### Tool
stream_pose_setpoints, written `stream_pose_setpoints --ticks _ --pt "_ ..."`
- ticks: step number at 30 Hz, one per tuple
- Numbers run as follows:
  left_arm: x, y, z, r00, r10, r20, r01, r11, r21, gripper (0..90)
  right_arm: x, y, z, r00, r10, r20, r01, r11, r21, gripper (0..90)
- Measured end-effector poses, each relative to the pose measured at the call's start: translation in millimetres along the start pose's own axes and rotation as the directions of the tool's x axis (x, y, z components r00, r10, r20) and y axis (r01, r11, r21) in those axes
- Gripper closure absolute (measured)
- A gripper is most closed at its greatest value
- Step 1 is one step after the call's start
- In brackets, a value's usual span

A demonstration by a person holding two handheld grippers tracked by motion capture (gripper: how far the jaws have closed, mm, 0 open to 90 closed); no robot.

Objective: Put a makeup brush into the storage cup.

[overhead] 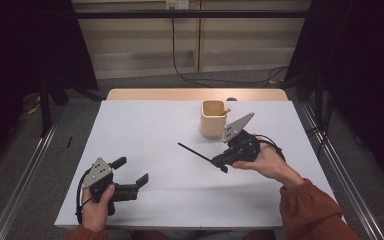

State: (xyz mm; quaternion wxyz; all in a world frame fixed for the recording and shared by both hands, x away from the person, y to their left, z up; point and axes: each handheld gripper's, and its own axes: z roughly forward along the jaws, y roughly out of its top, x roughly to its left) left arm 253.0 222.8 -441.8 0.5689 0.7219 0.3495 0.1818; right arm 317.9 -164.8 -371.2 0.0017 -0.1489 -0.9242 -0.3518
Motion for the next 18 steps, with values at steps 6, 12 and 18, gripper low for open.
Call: stream_pose_setpoints --ticks 6,12,18 --pt "0.7 -0.1 -0.6 1.0000 -0.003 -0.003 0.003 1.0000 -0.001 1.3 -1.2 4.1 5.2 0.9999 -0.011 0.011 0.010 0.997 0.083 85.4" --pt "0.1 0.0 0.3 1.0000 -0.001 0.004 0.001 1.0000 0.001 1.3 5.2 10.8 11.9 0.9994 -0.026 -0.021 0.029 0.989 0.145 85.4" --pt "0.8 -0.2 -1.0 1.0000 -0.004 -0.006 0.004 1.0000 0.001 1.2 1.2 11.6 15.0 0.9994 -0.004 -0.033 0.011 0.977 0.211 85.4"
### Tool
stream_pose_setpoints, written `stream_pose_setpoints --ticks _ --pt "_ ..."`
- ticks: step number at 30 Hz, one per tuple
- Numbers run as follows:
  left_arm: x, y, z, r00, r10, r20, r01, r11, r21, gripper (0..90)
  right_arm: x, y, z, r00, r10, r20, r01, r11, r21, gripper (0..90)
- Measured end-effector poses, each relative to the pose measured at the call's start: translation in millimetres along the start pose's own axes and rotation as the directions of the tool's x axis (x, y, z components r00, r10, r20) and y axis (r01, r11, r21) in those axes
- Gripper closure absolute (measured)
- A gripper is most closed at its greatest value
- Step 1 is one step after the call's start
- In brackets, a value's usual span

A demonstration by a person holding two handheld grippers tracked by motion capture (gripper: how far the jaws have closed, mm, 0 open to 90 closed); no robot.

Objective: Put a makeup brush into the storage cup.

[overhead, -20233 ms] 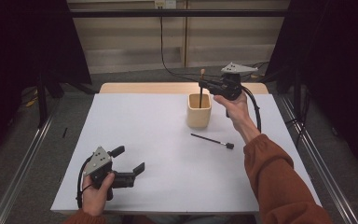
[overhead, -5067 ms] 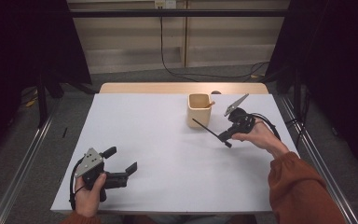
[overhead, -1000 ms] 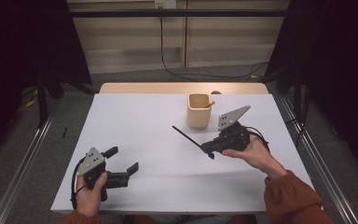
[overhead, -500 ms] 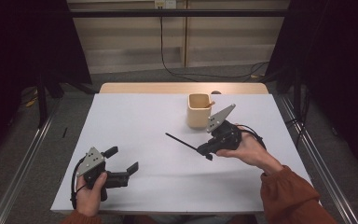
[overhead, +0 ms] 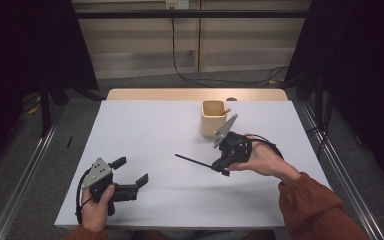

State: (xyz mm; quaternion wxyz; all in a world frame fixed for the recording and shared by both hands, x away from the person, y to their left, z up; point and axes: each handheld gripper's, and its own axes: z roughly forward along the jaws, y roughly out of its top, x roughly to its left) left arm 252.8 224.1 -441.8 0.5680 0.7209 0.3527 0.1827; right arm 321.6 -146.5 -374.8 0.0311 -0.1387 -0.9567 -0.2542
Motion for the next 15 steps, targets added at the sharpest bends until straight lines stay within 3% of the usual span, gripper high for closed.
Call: stream_pose_setpoints --ticks 6,9,15 --pt "0.1 0.2 -0.1 1.0000 0.003 0.002 -0.003 1.0000 0.000 1.3 -3.3 -0.9 1.8 0.9997 0.018 0.017 -0.019 0.996 0.091 85.4" --pt "0.3 0.1 -0.2 1.0000 0.001 0.006 -0.001 1.0000 0.000 1.2 -5.2 -1.8 2.0 0.9998 0.016 0.009 -0.017 0.994 0.109 85.4" --pt "0.7 1.2 0.2 0.9995 -0.007 0.030 0.006 0.9999 0.010 1.3 -2.8 -2.5 7.6 1.0000 0.002 -0.001 -0.002 0.982 0.191 85.4"
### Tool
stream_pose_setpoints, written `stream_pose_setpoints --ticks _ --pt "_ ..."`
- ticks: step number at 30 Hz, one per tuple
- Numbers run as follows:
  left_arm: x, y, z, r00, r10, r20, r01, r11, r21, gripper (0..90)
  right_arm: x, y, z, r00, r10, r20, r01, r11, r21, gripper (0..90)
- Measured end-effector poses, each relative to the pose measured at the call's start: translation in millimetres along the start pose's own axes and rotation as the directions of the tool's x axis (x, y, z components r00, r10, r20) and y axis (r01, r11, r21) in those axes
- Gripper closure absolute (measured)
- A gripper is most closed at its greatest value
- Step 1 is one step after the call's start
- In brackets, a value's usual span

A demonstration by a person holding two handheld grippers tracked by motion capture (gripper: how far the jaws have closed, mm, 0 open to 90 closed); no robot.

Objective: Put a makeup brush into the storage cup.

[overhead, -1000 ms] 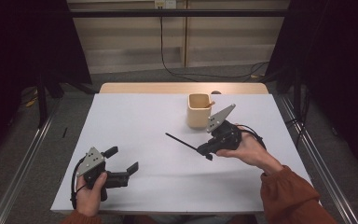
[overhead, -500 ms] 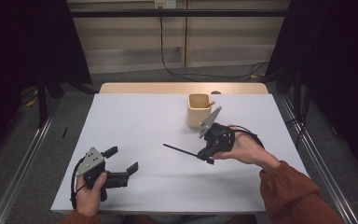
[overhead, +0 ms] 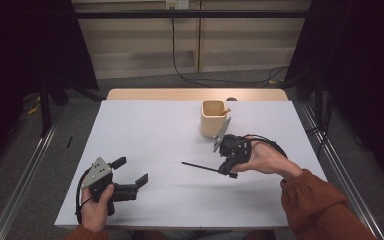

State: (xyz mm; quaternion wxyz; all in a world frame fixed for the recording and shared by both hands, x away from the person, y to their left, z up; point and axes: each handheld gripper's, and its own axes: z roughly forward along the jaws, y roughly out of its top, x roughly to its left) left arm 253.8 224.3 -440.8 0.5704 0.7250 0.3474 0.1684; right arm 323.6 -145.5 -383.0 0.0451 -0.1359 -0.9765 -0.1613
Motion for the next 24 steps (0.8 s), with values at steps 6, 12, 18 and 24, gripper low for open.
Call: stream_pose_setpoints --ticks 6,12,18,24 --pt "2.0 2.4 -1.7 0.9997 -0.003 0.024 0.002 1.0000 0.002 1.2 -1.3 -4.1 5.0 1.0000 0.001 -0.002 -0.001 0.999 0.039 85.3" --pt "-3.4 8.8 -3.1 0.9971 0.050 0.058 -0.049 0.9987 -0.016 1.2 1.5 -6.4 4.3 0.9998 -0.021 -0.006 0.022 1.000 0.017 85.3" --pt "-8.9 19.5 -2.6 0.9923 0.076 0.097 -0.073 0.9969 -0.030 1.2 2.3 -5.8 8.2 0.9996 -0.026 -0.013 0.027 0.999 0.017 85.3" --pt "-8.8 32.2 -4.9 0.9885 0.070 0.134 -0.065 0.9970 -0.042 1.2 0.9 -6.5 7.7 0.9997 -0.022 -0.015 0.022 1.000 -0.012 85.3"
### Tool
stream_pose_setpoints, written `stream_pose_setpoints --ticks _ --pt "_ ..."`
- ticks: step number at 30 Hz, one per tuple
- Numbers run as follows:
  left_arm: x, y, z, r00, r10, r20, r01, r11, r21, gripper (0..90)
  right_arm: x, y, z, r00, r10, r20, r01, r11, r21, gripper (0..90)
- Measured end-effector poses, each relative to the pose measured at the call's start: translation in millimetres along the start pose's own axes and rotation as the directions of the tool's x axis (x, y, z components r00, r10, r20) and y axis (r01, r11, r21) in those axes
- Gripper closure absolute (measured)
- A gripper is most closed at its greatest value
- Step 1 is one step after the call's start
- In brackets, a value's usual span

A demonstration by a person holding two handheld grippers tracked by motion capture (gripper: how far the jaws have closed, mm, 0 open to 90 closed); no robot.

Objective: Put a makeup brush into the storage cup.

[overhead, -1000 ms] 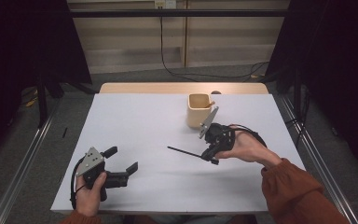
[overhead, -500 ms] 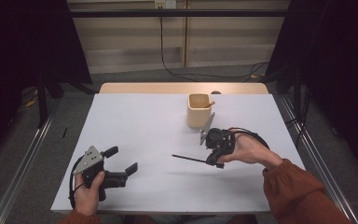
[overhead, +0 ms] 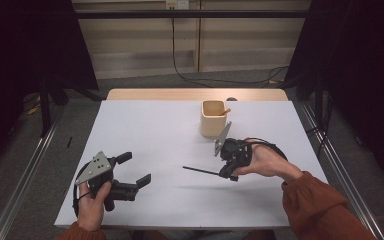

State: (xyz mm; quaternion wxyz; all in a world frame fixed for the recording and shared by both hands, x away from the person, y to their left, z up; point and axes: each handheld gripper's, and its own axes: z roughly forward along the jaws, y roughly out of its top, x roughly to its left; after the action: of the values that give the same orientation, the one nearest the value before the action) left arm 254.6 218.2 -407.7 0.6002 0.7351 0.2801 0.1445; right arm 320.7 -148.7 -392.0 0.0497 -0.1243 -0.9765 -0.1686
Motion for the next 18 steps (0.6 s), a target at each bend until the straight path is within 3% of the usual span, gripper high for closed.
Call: stream_pose_setpoints --ticks 12,14,18 --pt "2.7 20.6 4.6 0.9995 0.005 0.030 -0.005 0.9996 -0.026 1.5 -1.1 -1.6 2.4 0.9998 0.010 -0.016 -0.011 1.000 -0.024 85.3" --pt "4.8 25.8 7.2 0.9987 0.003 0.051 -0.001 0.9998 -0.021 1.6 -1.1 -1.9 2.5 0.9998 0.013 -0.018 -0.013 1.000 -0.025 85.3" --pt "6.6 29.3 12.5 0.9991 -0.001 0.043 0.001 1.0000 -0.006 1.7 -0.6 -1.9 2.5 0.9998 0.005 -0.018 -0.006 1.000 -0.026 85.3"
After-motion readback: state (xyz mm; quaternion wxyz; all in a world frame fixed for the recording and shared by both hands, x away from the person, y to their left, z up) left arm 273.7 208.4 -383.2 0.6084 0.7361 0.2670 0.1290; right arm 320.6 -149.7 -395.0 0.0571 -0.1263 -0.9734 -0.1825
